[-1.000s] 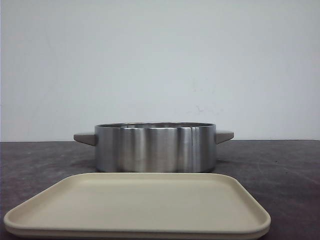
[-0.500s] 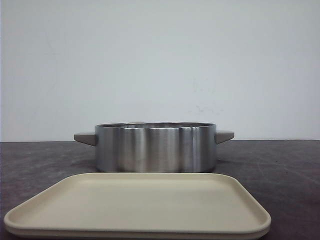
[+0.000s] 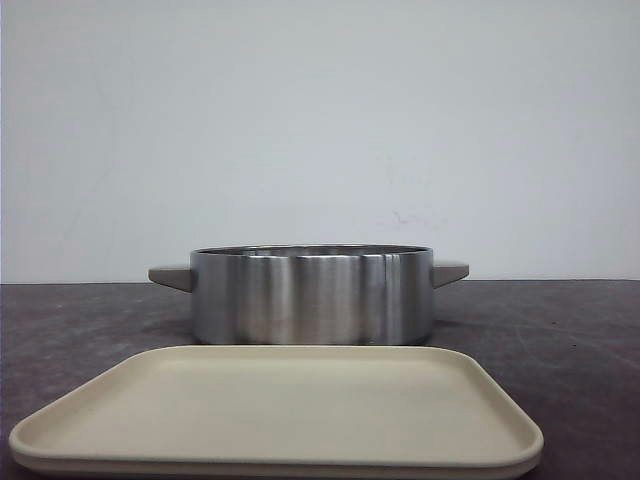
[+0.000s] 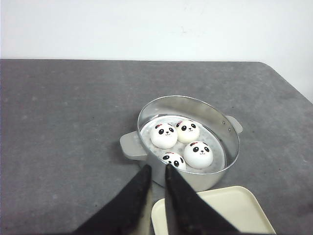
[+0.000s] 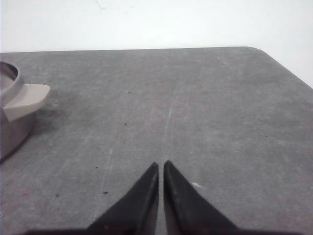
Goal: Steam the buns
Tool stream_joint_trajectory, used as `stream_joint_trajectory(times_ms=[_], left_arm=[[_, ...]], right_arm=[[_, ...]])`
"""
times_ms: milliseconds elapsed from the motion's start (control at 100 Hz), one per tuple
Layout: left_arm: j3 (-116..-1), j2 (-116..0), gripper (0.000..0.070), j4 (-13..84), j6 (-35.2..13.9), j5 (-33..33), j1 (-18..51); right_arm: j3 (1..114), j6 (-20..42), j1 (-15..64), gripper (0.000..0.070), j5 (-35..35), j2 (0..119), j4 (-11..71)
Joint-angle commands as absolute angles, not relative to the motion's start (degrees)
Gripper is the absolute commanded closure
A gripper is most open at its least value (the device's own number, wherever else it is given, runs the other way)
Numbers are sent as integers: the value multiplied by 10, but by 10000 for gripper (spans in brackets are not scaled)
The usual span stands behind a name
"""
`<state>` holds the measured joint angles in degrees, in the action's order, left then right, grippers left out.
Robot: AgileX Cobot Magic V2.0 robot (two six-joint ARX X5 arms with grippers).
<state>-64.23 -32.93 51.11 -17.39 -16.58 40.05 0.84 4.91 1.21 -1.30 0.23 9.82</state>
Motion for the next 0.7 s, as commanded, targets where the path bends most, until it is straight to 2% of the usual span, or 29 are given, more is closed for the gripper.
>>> stream_joint_trajectory(times_ms=[0, 690], left_arm=[[-649, -332, 683, 506, -176, -167, 405], [-649, -332, 683, 506, -176, -167, 405]], right_arm=[[6, 51, 13, 687, -15, 2, 99], [6, 51, 13, 688, -15, 2, 88]])
